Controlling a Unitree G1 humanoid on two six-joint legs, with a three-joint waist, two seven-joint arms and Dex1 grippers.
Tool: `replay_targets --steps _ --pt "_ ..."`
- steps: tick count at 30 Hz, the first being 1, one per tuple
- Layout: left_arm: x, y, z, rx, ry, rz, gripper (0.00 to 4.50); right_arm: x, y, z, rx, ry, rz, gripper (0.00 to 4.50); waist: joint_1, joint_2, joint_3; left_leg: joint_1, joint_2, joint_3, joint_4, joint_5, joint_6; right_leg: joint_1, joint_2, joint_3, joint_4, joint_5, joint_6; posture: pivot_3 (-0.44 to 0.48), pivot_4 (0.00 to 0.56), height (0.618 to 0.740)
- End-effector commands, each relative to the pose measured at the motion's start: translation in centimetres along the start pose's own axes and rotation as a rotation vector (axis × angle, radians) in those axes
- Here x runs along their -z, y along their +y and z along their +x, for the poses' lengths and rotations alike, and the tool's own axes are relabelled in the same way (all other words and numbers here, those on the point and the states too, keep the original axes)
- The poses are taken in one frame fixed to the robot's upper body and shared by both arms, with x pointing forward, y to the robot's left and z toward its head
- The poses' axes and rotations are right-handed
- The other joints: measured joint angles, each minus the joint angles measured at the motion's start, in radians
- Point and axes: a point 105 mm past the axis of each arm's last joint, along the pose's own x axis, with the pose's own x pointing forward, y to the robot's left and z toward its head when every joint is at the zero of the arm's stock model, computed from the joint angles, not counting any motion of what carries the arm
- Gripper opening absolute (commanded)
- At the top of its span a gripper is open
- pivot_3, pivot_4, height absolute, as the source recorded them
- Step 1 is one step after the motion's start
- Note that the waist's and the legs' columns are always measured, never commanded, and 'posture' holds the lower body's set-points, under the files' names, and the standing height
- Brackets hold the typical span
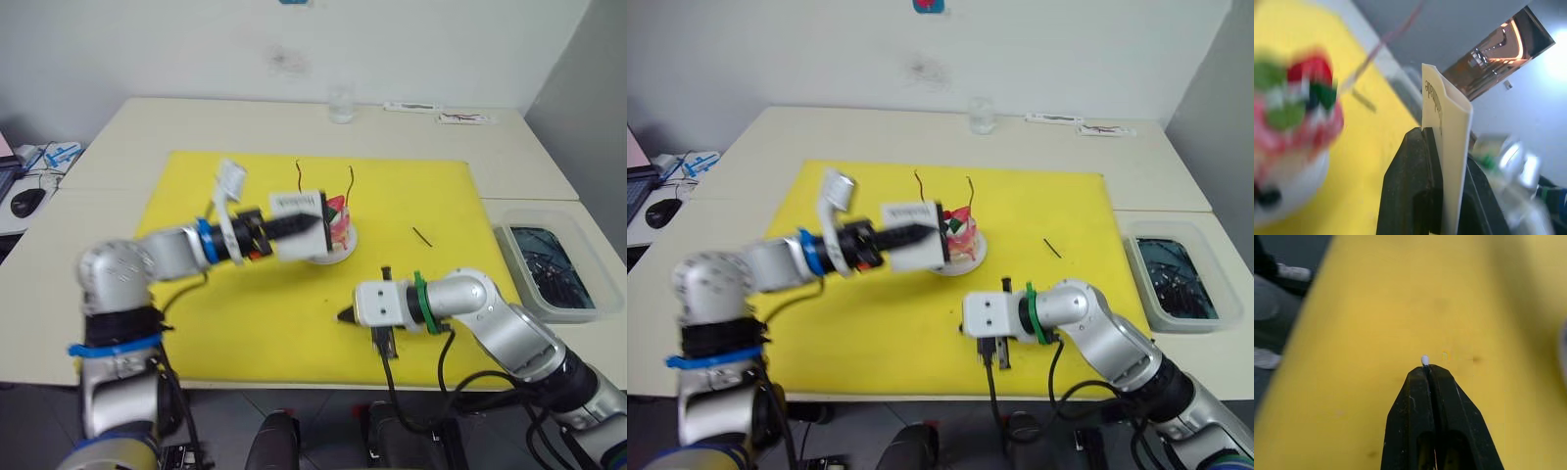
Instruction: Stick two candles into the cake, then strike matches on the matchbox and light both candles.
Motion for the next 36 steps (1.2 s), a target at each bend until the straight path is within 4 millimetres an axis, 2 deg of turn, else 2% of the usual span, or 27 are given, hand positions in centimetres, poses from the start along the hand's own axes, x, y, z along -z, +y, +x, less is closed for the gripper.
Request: replay_targets --steps 1,5,14,20,28,36 --pt "1.7 -0.6 -1.7 0.007 0.089 -0.016 0.0 -3.0 -1.9 -2.2 0.084 -0.083 -0.032 0.02 -0.01 0.0 0.0 0.0 0.0 0.0 0.0 0.0 0.0 0.0 0.0 0.0 0.0 0.0 0.0 0.0 0.15 0.74" --pt "4.4 -0.6 -2.0 -0.005 0.164 -0.036 0.0 -3.5 -3.4 -2.9 0.158 -0.115 0.017 0.02 -0.002 -0.001 0.0 -0.001 0.0 -0.002 0.0 0.0 0.0 0.0 0.0 -0.002 0.001 -0.001 -0.001 0.0 0.15 0.74" --pt "6.9 -0.2 -1.5 -0.018 0.198 -0.062 0.0 -3.8 -4.2 -3.2 0.204 -0.135 0.056 0.02 0.016 -0.001 0.001 -0.002 0.0 -0.002 0.002 0.0 0.0 0.0 0.0 -0.003 0.0 -0.001 -0.002 0.0 0.15 0.74" --pt "7.7 0.3 -0.9 -0.006 0.179 -0.119 0.0 -4.7 -5.1 -3.2 0.262 -0.177 0.053 0.02 0.016 -0.001 0.001 -0.002 0.0 -0.002 0.001 0.0 0.0 0.0 0.0 -0.003 0.001 -0.001 -0.002 0.0 0.15 0.74" --pt "7.5 0.8 -0.3 0.032 0.122 -0.228 0.0 -5.7 -6.5 -3.2 0.396 -0.227 0.007 0.02 0.016 -0.001 0.001 -0.002 0.0 -0.003 0.001 0.0 0.0 0.0 0.0 -0.003 0.001 -0.001 -0.001 0.0 0.15 0.74" --pt "7.2 0.7 0.0 0.054 0.107 -0.278 0.0 -4.9 -6.5 -2.6 0.45 -0.207 -0.066 0.02 0.016 -0.001 0.001 -0.002 0.0 -0.002 0.001 0.0 0.0 0.0 0.0 -0.003 0.001 0.0 -0.001 0.0 0.15 0.74"
